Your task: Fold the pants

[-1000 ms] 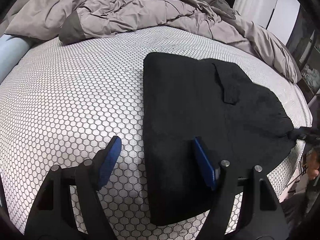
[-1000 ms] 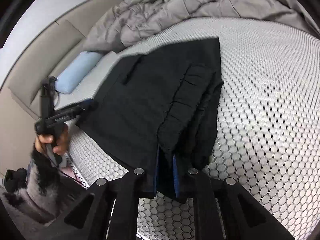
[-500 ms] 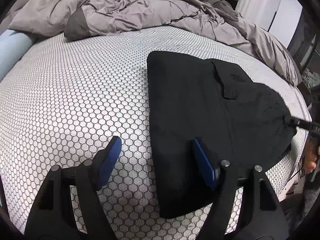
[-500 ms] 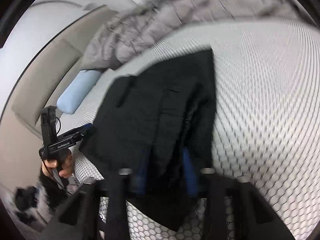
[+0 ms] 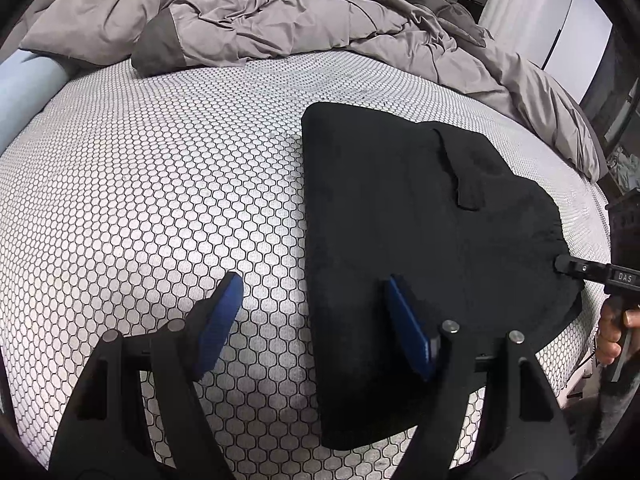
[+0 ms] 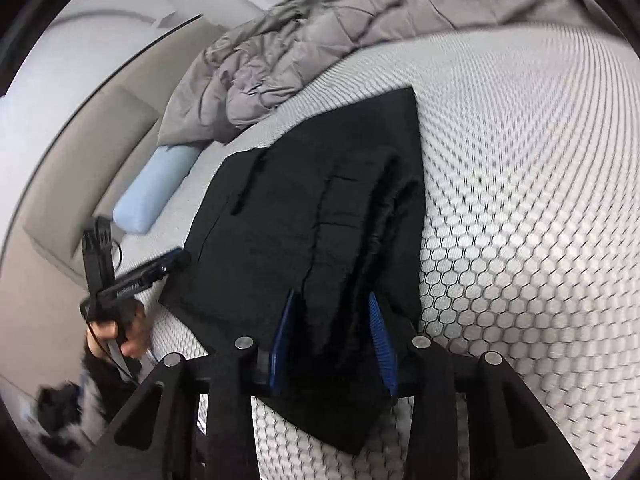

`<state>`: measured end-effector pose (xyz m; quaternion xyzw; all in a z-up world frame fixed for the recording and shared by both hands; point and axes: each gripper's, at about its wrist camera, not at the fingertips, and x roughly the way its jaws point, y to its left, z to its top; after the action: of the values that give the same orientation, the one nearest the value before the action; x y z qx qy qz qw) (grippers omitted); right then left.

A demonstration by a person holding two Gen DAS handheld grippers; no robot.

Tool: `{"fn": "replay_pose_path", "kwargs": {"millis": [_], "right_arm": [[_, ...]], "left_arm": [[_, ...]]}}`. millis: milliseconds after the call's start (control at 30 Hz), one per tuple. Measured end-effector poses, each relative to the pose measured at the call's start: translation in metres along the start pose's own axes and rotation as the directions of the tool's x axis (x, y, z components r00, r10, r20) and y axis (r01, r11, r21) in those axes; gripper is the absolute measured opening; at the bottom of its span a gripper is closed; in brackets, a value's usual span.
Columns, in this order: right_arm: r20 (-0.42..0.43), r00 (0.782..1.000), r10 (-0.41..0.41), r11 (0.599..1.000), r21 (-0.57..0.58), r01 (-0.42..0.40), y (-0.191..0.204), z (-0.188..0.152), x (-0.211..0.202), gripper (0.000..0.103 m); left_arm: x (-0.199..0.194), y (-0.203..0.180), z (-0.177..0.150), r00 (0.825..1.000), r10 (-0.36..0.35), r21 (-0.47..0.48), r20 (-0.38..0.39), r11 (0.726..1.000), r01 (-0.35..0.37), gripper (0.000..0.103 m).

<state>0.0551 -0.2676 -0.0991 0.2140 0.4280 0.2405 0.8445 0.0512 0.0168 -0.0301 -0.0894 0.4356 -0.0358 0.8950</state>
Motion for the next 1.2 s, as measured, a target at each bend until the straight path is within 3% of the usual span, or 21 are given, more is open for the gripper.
{"fn": "replay_pose_path", "kwargs": {"millis": [67,100,200,300,400,467,533,600,667,733,767,800,867,933,1000,1033,1133,1167,1200], "right_arm": [[0.000,1.000,0.002,1.000,-0.018,-0.002,0.006,-0.002,-0.004,0.024],[0.002,1.000,0.018,0.998,-0.054,-0.018,0.015,-0.005,-0.011,0.023],[0.012,0.999,-0.051,0.987,-0.152,0.052,0.027,-0.010,-0.017,0.024],[0.073,0.991,-0.110,0.980,-0.160,0.121,0.037,-0.011,-0.025,0.032],[0.216,0.963,-0.159,0.949,-0.234,0.209,0.065,-0.012,-0.042,0.040],[0.246,0.958,-0.149,0.929,-0.297,0.221,0.084,-0.015,-0.041,0.040],[0.243,0.960,-0.138,0.906,-0.361,0.221,0.104,-0.020,-0.024,0.044],[0.179,0.971,-0.160,0.887,-0.406,0.221,0.117,-0.023,0.012,0.046],[0.125,0.976,-0.177,0.876,-0.432,0.214,0.120,-0.027,0.041,0.046],[0.089,0.962,-0.257,0.840,-0.471,0.268,0.120,-0.029,0.067,0.046],[0.076,0.951,-0.300,0.817,-0.493,0.298,0.118,-0.029,0.073,0.046],[0.108,0.921,-0.375,0.783,-0.496,0.376,0.116,-0.030,0.069,0.046],[0.145,0.891,-0.429,0.756,-0.482,0.443,0.106,-0.032,0.050,0.041],[0.146,0.903,-0.405,0.777,-0.466,0.424,0.099,-0.034,0.034,0.039],[0.179,0.894,-0.412,0.753,-0.486,0.444,0.106,-0.038,0.032,0.040],[0.190,0.895,-0.404,0.754,-0.484,0.443,0.111,-0.038,0.032,0.045],[0.196,0.942,-0.271,0.819,-0.467,0.333,0.126,-0.033,0.031,0.053],[0.194,0.948,-0.254,0.826,-0.466,0.317,0.127,-0.030,0.036,0.063],[0.184,0.948,-0.259,0.822,-0.473,0.316,0.132,-0.024,0.050,0.066]], "left_arm": [[-0.001,0.000,0.000,1.000,0.002,0.004,0.000,1.000,-0.002,0.071],[0.000,0.000,0.000,1.000,0.004,0.007,0.000,1.000,-0.004,0.071],[-0.005,-0.003,0.002,0.998,0.057,0.039,0.016,0.998,-0.058,0.071],[-0.026,-0.017,0.001,0.984,0.145,0.110,0.104,0.982,-0.156,0.070],[-0.049,-0.038,-0.004,0.979,0.060,0.187,0.194,0.978,-0.097,0.070],[-0.052,-0.056,-0.006,0.976,-0.060,0.258,0.209,0.966,0.005,0.070],[-0.036,-0.077,-0.008,0.976,-0.181,0.322,0.121,0.937,0.134,0.070],[-0.011,-0.092,-0.010,0.969,-0.246,0.358,-0.002,0.905,0.230,0.069],[0.011,-0.100,-0.015,0.974,-0.214,0.393,-0.074,0.891,0.225,0.068],[0.014,-0.102,-0.025,0.980,-0.189,0.478,-0.068,0.856,0.198,0.067],[0.010,-0.097,-0.032,0.984,-0.169,0.504,-0.052,0.846,0.172,0.067],[0.007,-0.093,-0.035,0.984,-0.169,0.500,-0.046,0.849,0.169,0.067],[-0.002,-0.074,-0.038,0.985,-0.170,0.461,-0.029,0.872,0.164,0.068],[-0.008,-0.070,-0.040,0.988,-0.156,0.451,-0.018,0.881,0.147,0.068],[-0.017,-0.074,-0.039,0.992,-0.128,0.450,-0.008,0.885,0.118,0.066],[-0.025,-0.076,-0.034,0.987,-0.160,0.448,0.003,0.883,0.142,0.066],[-0.031,-0.080,-0.017,0.973,-0.224,0.444,0.051,0.878,0.179,0.067],[-0.016,-0.084,-0.008,0.974,-0.227,0.445,0.003,0.872,0.202,0.067],[-0.003,-0.087,-0.004,0.974,-0.222,0.446,-0.042,0.868,0.218,0.066]]}}
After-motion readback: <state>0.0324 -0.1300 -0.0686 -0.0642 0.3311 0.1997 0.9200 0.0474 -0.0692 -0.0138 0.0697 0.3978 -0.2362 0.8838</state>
